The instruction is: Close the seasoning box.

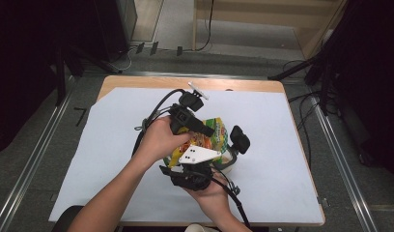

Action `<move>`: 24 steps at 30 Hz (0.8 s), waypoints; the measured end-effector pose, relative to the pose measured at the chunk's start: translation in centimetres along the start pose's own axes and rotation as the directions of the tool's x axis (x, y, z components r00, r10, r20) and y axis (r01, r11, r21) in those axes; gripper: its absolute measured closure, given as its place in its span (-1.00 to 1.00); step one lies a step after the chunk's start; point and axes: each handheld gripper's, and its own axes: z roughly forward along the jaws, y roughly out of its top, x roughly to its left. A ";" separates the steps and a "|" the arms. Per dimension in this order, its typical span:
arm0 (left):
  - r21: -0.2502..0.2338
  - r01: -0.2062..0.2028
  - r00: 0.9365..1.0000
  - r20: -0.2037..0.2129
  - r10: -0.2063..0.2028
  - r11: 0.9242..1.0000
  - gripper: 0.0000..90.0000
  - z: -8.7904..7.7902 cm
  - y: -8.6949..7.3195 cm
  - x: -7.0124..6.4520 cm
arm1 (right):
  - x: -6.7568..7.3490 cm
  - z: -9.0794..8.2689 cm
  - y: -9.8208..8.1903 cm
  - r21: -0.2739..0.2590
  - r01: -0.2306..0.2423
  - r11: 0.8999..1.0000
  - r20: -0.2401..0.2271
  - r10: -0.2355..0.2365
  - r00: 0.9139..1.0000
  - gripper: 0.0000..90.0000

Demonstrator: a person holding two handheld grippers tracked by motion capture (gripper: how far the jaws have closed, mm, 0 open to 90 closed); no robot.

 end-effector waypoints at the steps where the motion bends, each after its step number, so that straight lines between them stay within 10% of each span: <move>1: 0.000 0.001 1.000 0.001 -0.001 1.000 0.68 0.0 0.0 0.0 | 0.0 0.0 0.0 0.001 0.001 1.000 0.002 -0.001 1.000 0.46; 24: -0.013 0.002 1.000 0.005 -0.001 1.000 0.68 -0.3 0.2 -0.4 | 0.1 -0.3 0.2 -0.007 -0.005 1.000 0.008 0.005 1.000 0.47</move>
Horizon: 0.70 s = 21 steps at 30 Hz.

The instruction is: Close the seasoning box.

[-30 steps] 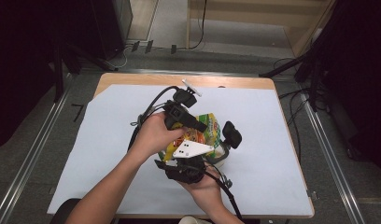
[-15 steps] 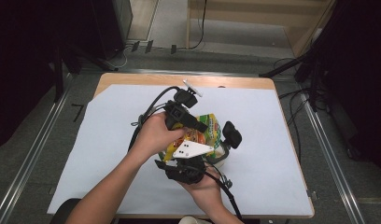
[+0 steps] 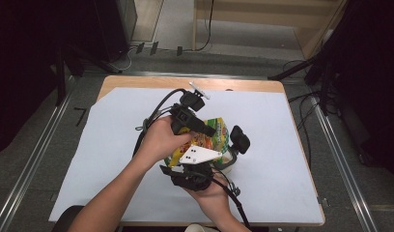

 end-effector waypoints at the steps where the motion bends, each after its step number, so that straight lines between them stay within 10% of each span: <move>1: 0.002 0.002 1.000 0.001 -0.002 1.000 0.68 0.0 0.0 0.0 | 0.0 0.0 0.0 0.002 -0.006 1.000 -0.004 0.006 1.000 0.47; 21: 0.014 0.000 1.000 -0.010 0.000 1.000 0.70 0.7 0.0 0.1 | -0.3 0.2 -0.3 0.009 -0.017 1.000 0.007 0.017 1.000 0.47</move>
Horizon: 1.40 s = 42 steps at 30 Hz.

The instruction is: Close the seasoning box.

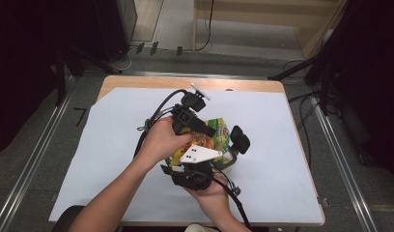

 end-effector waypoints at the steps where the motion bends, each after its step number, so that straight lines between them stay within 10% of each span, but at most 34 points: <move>1: 0.000 -0.003 1.000 -0.001 0.003 1.000 0.70 0.0 0.0 0.0 | 0.0 0.0 0.0 0.000 0.000 1.000 0.000 0.000 1.000 0.47; 42: -0.007 0.013 1.000 -0.010 -0.013 1.000 0.70 -0.9 0.0 -0.5 | 0.3 -0.3 0.5 -0.018 -0.005 1.000 -0.037 0.004 0.999 0.48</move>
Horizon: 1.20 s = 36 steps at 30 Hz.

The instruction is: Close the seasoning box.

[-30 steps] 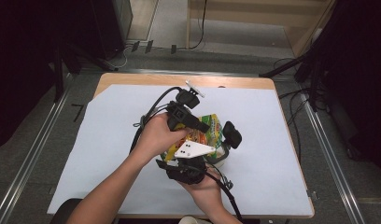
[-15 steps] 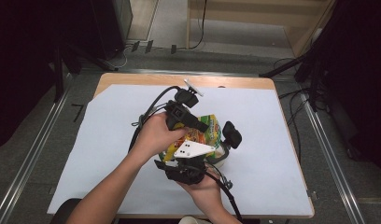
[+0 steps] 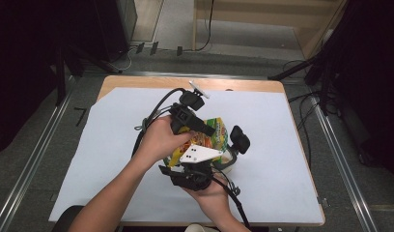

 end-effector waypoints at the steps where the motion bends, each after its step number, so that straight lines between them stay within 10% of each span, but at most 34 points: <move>1: -0.004 -0.002 1.000 -0.001 0.002 1.000 0.70 0.0 0.0 -0.1 | 0.0 0.0 0.0 -0.002 -0.003 1.000 -0.002 0.003 1.000 0.48; 36: -0.011 -0.005 1.000 -0.005 0.005 1.000 0.70 0.1 0.0 -0.4 | -0.7 0.0 -0.2 -0.005 -0.036 0.999 -0.033 0.036 0.999 0.52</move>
